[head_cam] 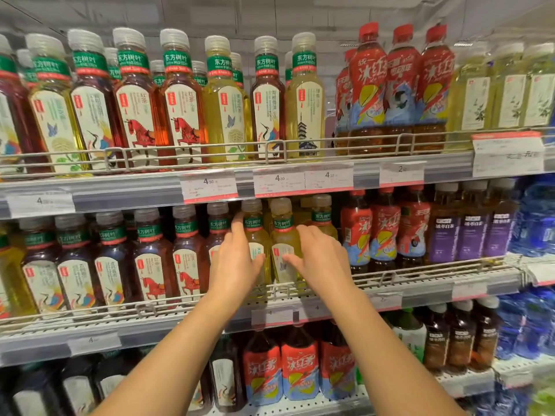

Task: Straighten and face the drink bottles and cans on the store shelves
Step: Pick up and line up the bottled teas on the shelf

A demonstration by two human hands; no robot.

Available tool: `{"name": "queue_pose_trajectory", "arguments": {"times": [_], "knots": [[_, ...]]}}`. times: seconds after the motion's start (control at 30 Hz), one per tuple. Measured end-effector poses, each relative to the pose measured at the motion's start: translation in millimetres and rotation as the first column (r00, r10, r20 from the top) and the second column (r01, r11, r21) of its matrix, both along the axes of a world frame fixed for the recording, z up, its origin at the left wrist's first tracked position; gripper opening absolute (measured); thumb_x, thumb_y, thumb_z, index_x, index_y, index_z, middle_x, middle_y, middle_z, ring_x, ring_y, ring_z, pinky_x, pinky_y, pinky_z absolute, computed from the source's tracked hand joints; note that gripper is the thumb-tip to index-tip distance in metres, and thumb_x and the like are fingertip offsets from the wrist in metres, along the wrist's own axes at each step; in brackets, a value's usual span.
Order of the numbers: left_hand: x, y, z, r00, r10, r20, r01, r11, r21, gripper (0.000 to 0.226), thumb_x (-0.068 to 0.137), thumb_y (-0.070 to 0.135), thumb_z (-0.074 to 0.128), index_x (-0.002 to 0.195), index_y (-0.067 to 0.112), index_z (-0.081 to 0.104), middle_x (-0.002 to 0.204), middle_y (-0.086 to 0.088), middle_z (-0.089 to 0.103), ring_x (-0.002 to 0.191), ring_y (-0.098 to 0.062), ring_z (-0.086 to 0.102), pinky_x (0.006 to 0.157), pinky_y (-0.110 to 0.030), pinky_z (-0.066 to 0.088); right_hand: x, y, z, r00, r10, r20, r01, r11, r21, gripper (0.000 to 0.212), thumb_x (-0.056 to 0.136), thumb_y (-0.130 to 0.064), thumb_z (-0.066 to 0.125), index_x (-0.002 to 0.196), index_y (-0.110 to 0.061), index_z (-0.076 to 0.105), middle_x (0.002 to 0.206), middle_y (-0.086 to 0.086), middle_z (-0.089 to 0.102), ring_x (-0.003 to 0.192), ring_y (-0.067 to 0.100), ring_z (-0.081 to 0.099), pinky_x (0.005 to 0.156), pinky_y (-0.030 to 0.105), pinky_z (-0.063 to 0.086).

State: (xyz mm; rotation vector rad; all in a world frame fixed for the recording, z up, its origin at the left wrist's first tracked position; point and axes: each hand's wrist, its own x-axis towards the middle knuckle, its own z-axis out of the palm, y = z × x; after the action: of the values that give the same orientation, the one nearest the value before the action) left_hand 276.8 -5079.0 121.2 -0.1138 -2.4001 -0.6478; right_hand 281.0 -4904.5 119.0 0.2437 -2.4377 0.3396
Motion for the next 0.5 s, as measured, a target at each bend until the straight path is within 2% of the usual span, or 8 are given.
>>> {"name": "queue_pose_trajectory", "arguments": {"times": [0.13,0.23,0.33,0.43,0.5], "knots": [[2.5,4.6,-3.5,1.000,-0.024,-0.003,0.024,1.000,0.012,0.098,0.087,0.033,0.075,0.155,0.024,0.005,0.131,-0.012,0.062,0.111,-0.035,0.065,0.087,-0.044,0.052,-2.0,-4.1,-10.8,1.000,0.027,-0.007,-0.027,1.000,-0.003,0.064,0.099,-0.043,0.059,0.151,-0.014,0.034,0.138,0.005,0.055,0.115,0.032,0.062,0.082,0.042,0.051],[1.3,4.7,-1.4,1.000,-0.017,0.023,0.017,1.000,-0.006,0.106,0.087,0.037,0.076,0.158,0.020,-0.001,0.135,-0.014,0.057,0.117,-0.036,0.061,0.091,-0.045,0.051,-5.1,-6.8,-24.0,0.997,0.066,-0.038,-0.068,0.996,-0.062,0.068,0.099,-0.039,0.061,0.153,-0.011,0.032,0.144,0.006,0.048,0.117,0.032,0.060,0.084,0.040,0.051],[0.7,4.8,2.3,0.998,-0.015,0.056,0.016,1.000,-0.009,0.106,0.088,0.039,0.075,0.160,0.014,0.001,0.140,-0.015,0.051,0.125,-0.033,0.056,0.097,-0.042,0.049,-6.7,-5.5,-33.9,0.994,0.093,-0.062,-0.100,0.988,-0.119,0.070,0.098,-0.036,0.062,0.155,-0.009,0.032,0.151,0.008,0.044,0.116,0.032,0.062,0.086,0.042,0.053],[1.9,6.4,2.9,0.999,-0.007,0.051,0.008,1.000,-0.014,0.103,0.089,0.040,0.074,0.160,0.011,0.006,0.142,-0.014,0.049,0.127,-0.033,0.054,0.099,-0.041,0.047,-7.2,1.8,-41.2,0.993,0.082,-0.084,-0.096,0.980,-0.177,0.066,0.098,-0.034,0.062,0.155,-0.014,0.038,0.161,0.007,0.037,0.097,0.026,0.071,0.086,0.041,0.055],[3.8,8.5,2.0,0.999,0.001,0.051,-0.001,1.000,-0.007,0.099,0.089,0.040,0.073,0.159,0.011,0.008,0.140,-0.013,0.049,0.126,-0.034,0.054,0.098,-0.042,0.047,-7.1,8.4,-44.2,0.971,0.086,-0.222,-0.139,0.962,-0.233,0.056,0.093,-0.026,0.069,0.146,-0.015,0.053,0.157,0.005,0.044,0.085,0.018,0.072,0.077,0.034,0.059]]}}
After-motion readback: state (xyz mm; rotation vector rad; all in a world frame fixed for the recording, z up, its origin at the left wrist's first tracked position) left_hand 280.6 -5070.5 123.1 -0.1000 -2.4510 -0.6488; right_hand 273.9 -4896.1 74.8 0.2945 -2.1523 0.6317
